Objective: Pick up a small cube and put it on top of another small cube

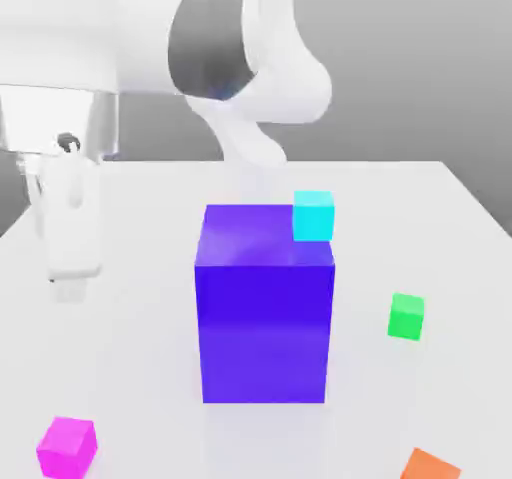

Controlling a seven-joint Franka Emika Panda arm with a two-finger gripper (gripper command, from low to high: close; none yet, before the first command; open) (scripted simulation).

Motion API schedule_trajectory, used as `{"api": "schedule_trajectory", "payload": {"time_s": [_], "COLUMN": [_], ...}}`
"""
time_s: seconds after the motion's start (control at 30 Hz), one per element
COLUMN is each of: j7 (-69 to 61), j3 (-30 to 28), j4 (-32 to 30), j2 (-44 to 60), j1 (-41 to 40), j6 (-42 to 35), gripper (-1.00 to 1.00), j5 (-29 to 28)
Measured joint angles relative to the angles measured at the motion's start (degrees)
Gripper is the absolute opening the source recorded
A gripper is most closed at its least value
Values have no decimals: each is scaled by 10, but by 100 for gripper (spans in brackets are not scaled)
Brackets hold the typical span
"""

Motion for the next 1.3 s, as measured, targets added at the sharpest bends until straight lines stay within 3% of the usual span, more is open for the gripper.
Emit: {"api": "schedule_trajectory", "payload": {"time_s": [0.23,0.37,0.4,0.63,0.8,1.07,1.3], "j7": [145,153,151,151,157,217,321], "j3": [-38,-32,-29,-28,-37,63,136], "j4": [-3,11,15,15,0,-68,-145], "j2": [146,229,247,251,167,36,-72], "j1": [-8,-18,-20,-21,-14,83,226], "j6": [48,105,119,123,63,75,90], "gripper": [0,0,-100,-100,-100,-100,-100], "j5": [18,33,36,36,25,59,49]}}
